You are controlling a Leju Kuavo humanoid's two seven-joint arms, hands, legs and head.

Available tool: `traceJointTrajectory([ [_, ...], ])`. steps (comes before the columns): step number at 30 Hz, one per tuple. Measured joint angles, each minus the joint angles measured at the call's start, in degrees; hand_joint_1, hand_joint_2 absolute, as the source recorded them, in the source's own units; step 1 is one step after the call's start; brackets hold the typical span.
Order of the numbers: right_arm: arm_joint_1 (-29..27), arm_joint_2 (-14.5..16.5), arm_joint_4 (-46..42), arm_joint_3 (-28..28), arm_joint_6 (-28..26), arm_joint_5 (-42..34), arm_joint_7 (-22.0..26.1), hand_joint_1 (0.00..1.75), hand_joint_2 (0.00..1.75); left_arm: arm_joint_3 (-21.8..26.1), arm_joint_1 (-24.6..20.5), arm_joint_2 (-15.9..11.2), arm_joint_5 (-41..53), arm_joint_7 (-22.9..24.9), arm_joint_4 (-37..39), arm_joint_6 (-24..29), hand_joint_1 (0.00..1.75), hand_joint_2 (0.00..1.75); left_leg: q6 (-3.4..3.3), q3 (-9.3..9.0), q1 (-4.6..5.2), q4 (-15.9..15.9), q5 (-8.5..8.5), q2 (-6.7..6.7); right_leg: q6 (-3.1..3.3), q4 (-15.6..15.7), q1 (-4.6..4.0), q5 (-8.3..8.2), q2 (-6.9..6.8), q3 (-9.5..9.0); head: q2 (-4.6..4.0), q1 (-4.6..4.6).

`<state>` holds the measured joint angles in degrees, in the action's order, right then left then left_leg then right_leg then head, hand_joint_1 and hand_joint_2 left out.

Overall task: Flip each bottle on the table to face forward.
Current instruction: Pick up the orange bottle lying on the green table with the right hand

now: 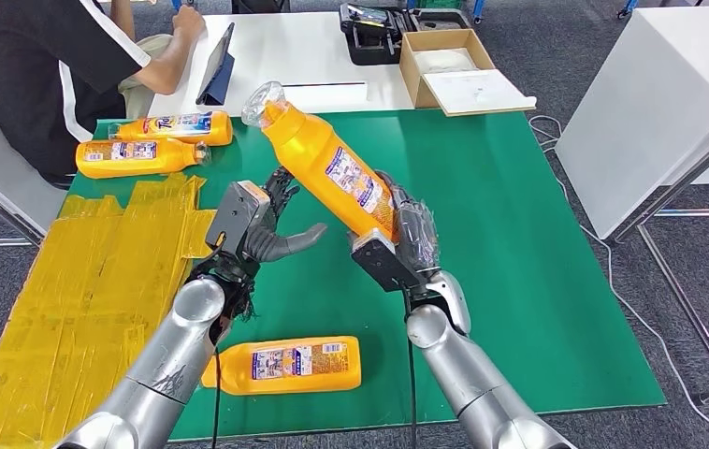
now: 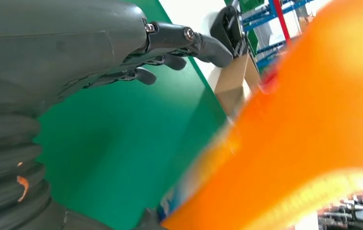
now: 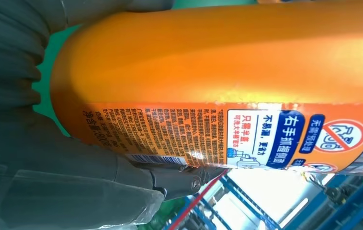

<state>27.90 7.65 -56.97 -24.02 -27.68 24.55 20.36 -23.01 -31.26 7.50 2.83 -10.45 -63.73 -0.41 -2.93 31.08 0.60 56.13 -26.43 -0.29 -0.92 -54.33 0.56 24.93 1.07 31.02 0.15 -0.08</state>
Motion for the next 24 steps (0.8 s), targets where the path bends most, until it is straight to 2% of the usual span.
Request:
traceJointTrajectory([
  [17,0.01,2.54,3.21,-0.20,0.47,1.34,-0.33,1.75,1.75,-0.57,-0.10,0.46,-1.60,-0.17,0.67,1.11,0.00,1.75,0.00,0.03,-0.03,-0.01,0.00,0.00,0.00,-0.01,0.00,0.00,0.00,0.01,0.00,0.00],
  [24,0.50,3.07,4.80,-0.66,-0.03,1.81,0.13,1.75,1.75,-0.44,-0.08,0.61,-10.08,0.71,1.19,-5.90,0.00,1.75,0.00,0.07,-0.02,0.00,0.00,0.00,0.00,-0.01,-0.01,0.00,0.00,0.01,0.00,0.01],
])
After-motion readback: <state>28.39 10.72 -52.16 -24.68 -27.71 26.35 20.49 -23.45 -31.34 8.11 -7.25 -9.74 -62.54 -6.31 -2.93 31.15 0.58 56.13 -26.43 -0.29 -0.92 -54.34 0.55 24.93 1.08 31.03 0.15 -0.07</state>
